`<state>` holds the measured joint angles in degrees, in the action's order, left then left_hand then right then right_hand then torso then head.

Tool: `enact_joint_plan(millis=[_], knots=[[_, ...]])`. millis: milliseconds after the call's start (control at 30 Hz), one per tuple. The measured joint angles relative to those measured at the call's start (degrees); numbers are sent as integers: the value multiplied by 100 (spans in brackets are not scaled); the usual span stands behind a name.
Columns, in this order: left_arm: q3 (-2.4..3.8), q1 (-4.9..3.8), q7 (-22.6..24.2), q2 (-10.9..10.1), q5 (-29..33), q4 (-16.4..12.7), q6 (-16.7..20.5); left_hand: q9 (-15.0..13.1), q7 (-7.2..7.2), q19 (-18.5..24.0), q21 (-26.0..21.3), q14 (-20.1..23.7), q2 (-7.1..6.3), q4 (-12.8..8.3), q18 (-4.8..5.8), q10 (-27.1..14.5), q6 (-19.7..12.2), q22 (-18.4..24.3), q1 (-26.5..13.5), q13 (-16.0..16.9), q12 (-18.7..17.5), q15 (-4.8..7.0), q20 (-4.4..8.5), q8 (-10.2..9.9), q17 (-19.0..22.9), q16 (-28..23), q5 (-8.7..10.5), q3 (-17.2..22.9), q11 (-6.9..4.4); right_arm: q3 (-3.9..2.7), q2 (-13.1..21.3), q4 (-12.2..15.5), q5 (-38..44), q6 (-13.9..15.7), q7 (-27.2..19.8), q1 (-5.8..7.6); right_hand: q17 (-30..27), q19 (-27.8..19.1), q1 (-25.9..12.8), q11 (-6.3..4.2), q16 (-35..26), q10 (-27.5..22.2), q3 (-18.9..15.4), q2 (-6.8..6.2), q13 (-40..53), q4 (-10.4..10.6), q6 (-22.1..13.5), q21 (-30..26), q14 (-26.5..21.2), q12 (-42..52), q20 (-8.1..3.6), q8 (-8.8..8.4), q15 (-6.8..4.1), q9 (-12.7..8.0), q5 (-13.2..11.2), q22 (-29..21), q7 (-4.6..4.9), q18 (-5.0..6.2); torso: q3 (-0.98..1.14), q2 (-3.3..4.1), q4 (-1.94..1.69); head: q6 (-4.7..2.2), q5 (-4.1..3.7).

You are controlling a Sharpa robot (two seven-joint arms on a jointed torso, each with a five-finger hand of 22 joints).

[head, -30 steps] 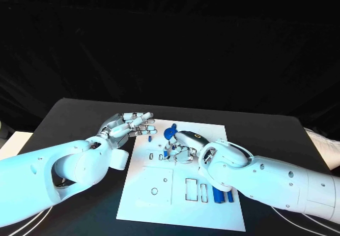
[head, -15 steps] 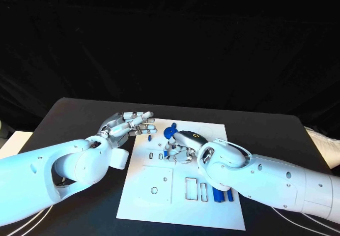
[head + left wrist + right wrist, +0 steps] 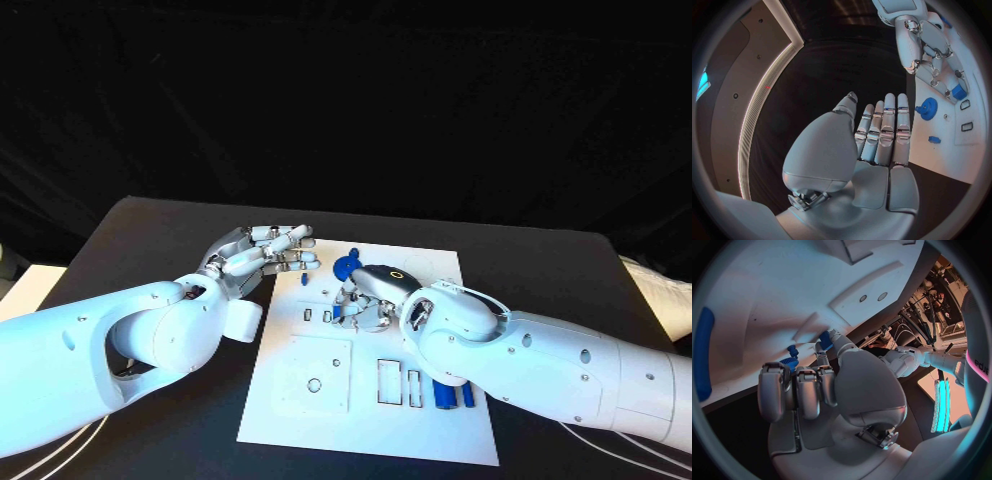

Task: Assemble the parts on the task board

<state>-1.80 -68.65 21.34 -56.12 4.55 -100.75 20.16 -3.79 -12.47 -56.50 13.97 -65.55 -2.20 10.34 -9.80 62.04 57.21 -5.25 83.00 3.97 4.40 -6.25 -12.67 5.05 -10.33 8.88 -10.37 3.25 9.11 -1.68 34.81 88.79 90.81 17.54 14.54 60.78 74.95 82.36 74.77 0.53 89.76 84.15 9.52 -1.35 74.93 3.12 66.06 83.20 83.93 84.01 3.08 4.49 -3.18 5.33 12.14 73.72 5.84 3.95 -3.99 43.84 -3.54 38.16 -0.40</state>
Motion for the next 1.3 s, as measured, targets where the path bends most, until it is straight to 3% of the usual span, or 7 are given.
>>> enact_joint_plan(millis=[333, 733, 967, 1300], knots=[[0, 0, -3, 0, 0, 0, 0, 0, 0, 0, 0, 0, 0, 0, 0, 0, 0, 0, 0, 0, 0, 0, 0, 0, 1, 0, 0, 0, 0, 1, 17, 56, 143, -158, 75, 1, -1, -22, -103, 24, 0, -17, -8, -66, 0, 23, -49, -21, 0, -154, 22, -25, 0, -24, -18, -15, 21, 0, -2, -2, -3, 15, -10], [0, 0, -4, -2, 1, 0, 0, 0, 0, 0, 0, 0, 0, -15, 0, 0, 0, 5, 0, 0, 0, 0, 0, -23, -7, -28, 0, 15, 0, 7, 10, 76, 251, -163, 152, -2, -2, -62, -257, 124, 0, 0, -83, -291, 0, 113, -345, -45, 0, -598, 62, -82, 84, -108, -50, -35, 111, 0, -3, -4, -3, 9, -10], [0, 0, -5, -3, 1, 2, 0, 0, 0, 0, 0, 0, 0, -15, 0, 0, 0, 5, 0, 0, 0, 0, 0, -23, -7, -27, 0, 15, 0, 24, -8, 73, 282, -104, 206, -20, -2, -124, -395, 257, -22, -175, -304, -477, 0, 334, -840, -88, -1, -1150, 124, -88, 166, -172, -50, -133, 216, 0, -3, -3, -4, 4, -19], [0, 0, -4, 2, 1, 23, -5, 0, 39, -99, 0, -129, 35, -38, 0, 64, 39, 11, 11, 0, 0, 20, 20, -23, -46, -28, 0, 38, -21, 55, 62, 179, 293, 131, 229, -88, -3, -120, -314, 256, -22, -174, -621, -634, 0, 698, -1028, -114, -1, -1196, 168, -77, 206, -162, -50, -156, 282, 0, -2, -3, -4, 15, -17]])
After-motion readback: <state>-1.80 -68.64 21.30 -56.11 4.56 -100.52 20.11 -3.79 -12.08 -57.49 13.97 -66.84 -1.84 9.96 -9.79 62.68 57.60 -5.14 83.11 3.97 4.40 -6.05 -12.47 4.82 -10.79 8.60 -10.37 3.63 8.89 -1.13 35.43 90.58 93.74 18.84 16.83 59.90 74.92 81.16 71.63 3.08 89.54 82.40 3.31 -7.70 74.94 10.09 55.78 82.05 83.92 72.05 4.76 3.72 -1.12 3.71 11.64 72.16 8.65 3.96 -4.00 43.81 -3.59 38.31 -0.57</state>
